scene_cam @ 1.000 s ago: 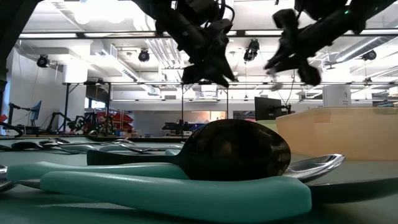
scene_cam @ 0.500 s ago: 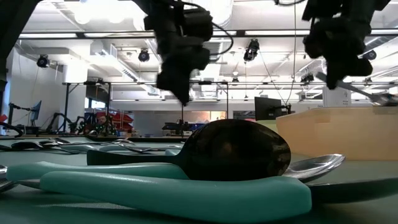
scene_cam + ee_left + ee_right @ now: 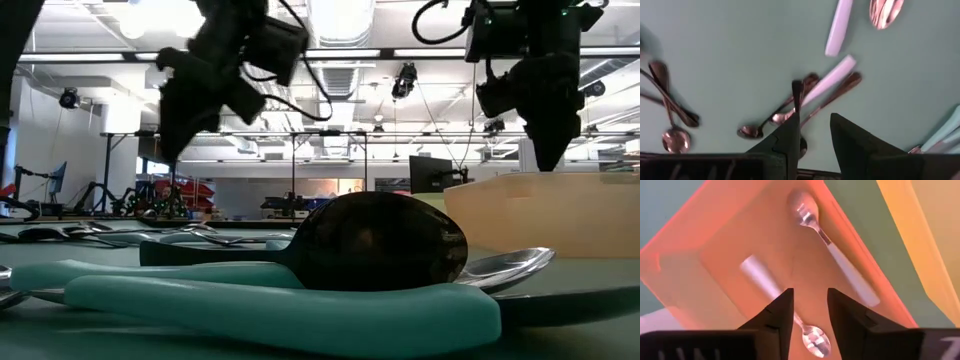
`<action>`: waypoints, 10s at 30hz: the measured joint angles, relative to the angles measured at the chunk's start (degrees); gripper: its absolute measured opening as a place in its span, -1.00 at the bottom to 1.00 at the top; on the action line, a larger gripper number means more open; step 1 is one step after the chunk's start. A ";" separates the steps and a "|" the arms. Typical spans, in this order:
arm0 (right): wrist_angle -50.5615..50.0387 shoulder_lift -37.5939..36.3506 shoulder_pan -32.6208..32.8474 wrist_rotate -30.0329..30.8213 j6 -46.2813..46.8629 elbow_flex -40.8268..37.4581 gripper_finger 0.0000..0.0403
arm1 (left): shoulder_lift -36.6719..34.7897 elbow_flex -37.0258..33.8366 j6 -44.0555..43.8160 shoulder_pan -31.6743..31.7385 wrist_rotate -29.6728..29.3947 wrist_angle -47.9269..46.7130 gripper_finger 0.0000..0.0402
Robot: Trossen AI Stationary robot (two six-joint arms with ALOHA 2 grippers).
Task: Sort silverware by color (type)
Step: Put the black spoon into the yellow bin
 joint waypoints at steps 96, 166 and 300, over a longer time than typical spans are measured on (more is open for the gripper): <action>0.14 4.51 -0.02 16.88 -0.55 25.18 -0.54 | -23.58 -42.52 -25.87 -1.78 -13.95 44.80 -0.99; 55.63 15.47 0.00 7.32 10.32 15.50 -0.22 | -17.11 -17.25 -29.95 -2.00 -28.49 96.23 -1.00; 2.76 16.07 -17.40 28.13 -15.15 15.82 -0.26 | -15.17 -39.49 -0.59 -16.73 -4.42 39.80 -0.74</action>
